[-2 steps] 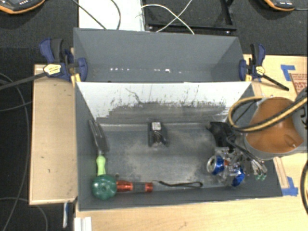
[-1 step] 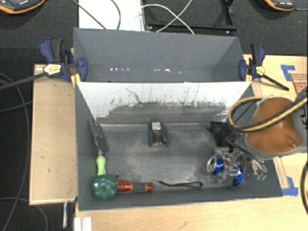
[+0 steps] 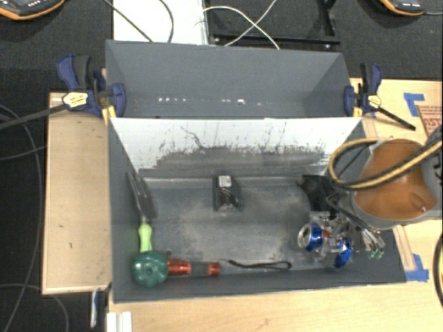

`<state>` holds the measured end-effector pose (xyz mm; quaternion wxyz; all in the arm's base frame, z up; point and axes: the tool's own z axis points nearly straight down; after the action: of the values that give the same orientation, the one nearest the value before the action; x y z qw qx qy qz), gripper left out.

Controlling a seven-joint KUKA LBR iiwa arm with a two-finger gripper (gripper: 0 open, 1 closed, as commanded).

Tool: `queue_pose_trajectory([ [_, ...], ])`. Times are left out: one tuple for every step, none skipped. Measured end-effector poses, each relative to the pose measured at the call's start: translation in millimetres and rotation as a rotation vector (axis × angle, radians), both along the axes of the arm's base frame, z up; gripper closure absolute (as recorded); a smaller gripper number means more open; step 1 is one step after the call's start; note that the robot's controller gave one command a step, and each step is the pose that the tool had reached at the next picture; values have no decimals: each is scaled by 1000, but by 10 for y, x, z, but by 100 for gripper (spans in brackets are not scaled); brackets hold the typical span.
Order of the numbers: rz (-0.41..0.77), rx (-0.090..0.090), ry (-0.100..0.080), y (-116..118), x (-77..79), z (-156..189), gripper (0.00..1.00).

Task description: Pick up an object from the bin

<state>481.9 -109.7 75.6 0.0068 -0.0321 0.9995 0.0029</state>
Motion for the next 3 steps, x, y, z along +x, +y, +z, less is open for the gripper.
queue_pose_trajectory([
  [1, 1, 4, 2, -11, 70, 100],
  [1, 0, 5, -1, -13, 182, 100],
  [1, 2, 12, 4, -30, 309, 100],
])
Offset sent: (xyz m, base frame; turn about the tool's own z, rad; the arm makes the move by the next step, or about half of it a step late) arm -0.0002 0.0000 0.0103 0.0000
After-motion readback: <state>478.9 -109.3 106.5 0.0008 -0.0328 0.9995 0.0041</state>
